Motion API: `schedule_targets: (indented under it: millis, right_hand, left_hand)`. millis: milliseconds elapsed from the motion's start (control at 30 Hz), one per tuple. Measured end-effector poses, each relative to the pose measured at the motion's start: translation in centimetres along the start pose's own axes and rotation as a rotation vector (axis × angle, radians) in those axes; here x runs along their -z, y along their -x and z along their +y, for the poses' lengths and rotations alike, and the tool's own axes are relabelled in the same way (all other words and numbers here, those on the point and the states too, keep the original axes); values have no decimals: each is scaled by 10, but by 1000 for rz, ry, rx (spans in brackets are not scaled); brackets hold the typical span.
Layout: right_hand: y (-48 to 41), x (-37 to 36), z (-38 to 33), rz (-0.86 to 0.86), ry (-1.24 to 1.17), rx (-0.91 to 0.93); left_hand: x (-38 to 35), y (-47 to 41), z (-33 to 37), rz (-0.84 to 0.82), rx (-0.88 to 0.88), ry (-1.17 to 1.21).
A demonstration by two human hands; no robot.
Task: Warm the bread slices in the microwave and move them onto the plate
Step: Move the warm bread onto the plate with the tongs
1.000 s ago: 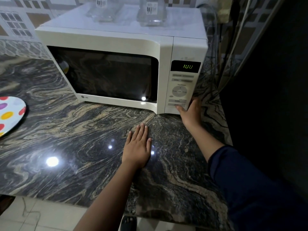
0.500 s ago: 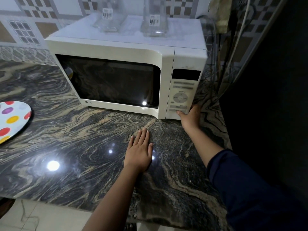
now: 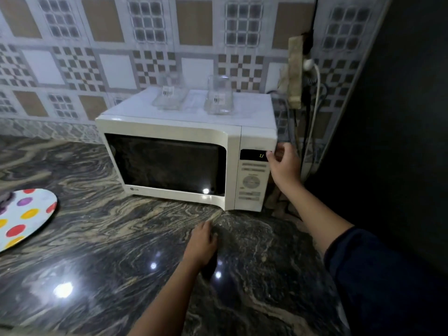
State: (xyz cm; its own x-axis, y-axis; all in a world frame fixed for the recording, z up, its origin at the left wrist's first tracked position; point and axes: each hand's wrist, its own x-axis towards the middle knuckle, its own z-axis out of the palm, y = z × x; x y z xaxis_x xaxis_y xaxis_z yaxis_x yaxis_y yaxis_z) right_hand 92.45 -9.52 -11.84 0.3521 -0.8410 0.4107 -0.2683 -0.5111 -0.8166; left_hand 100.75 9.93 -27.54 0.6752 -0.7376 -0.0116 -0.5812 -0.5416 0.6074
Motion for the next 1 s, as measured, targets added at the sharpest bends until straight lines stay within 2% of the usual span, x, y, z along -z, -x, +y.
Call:
schedule_targets:
  millis: [100, 233, 333, 600, 1000]
  right_hand:
    - [-8, 13, -27, 68, 15, 200]
    - [-15, 14, -47, -156, 200, 329]
    - [-16, 9, -49, -235, 310, 318]
    - [-14, 10, -50, -243, 265, 307]
    - [-16, 9, -53, -268, 240, 198]
  left_hand:
    - [25, -20, 29, 84, -34, 133]
    - [58, -50, 72, 293, -71, 301]
    - [73, -63, 95, 338, -103, 404]
    - [70, -69, 108, 359, -39, 552]
    - [76, -68, 105, 309, -39, 525]
